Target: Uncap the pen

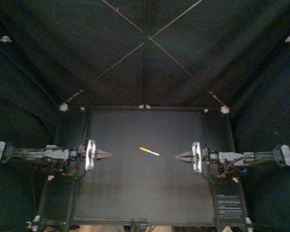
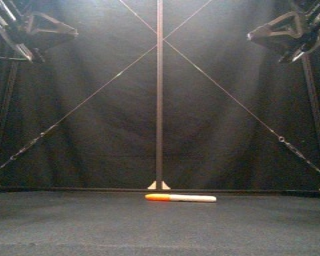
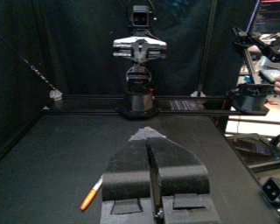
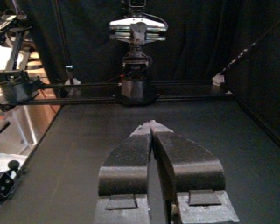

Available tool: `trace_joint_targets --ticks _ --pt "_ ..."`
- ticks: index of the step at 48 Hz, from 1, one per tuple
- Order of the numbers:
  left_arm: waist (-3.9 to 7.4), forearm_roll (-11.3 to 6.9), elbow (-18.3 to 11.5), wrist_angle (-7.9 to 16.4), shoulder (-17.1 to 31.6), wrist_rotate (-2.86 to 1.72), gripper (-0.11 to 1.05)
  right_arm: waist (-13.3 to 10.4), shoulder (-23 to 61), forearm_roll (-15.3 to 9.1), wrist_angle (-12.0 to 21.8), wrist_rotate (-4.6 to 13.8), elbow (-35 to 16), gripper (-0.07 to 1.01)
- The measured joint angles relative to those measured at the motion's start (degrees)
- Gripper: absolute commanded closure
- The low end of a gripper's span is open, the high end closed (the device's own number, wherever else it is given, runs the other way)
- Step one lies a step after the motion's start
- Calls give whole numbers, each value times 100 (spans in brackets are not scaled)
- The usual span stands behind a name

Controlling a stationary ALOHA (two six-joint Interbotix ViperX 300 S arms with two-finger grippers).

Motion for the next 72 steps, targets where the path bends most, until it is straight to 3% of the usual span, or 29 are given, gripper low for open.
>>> trace_joint_targets --ticks 5,9,12,16,18,20,24,28,32,41,47,52,60,72 --pt "9 -44 9 0 97 0 99 -26 97 -9 0 18 -9 96" --pt "9 -62 9 -26 264 44 95 -132 448 -9 0 35 -70 96" --pt "35 -62 0 -62 431 44 94 -193 817 0 0 44 -176 95" --pt "176 -62 -18 -114 747 44 93 -316 1301 35 0 70 -334 95" --pt "255 -62 -35 -132 923 70 92 -360 1564 79 0 79 -413 95" --pt "369 -62 -35 -158 1090 35 92 -396 1872 158 0 44 -519 95" --pt "580 -62 -53 -167 1441 35 92 -448 2373 334 0 79 -677 95" --pt "712 -62 -97 -176 1749 44 90 -527 2848 519 0 62 -817 92" --pt "844 -53 -167 -176 2039 44 87 -668 3340 659 0 70 -914 84" --pt "1055 44 -316 -176 2646 44 75 -1020 4430 712 0 35 -1204 47" --pt "1116 70 -404 -176 2936 44 63 -1160 4931 712 0 26 -1406 18" --pt "1125 79 -448 -185 3085 44 52 -1239 5326 712 0 26 -1564 4" --pt "1125 79 -527 -176 3208 44 35 -1354 5695 686 44 18 -1714 2" --pt "1125 114 -545 -176 3217 44 16 -1433 6003 562 501 35 -1907 3"
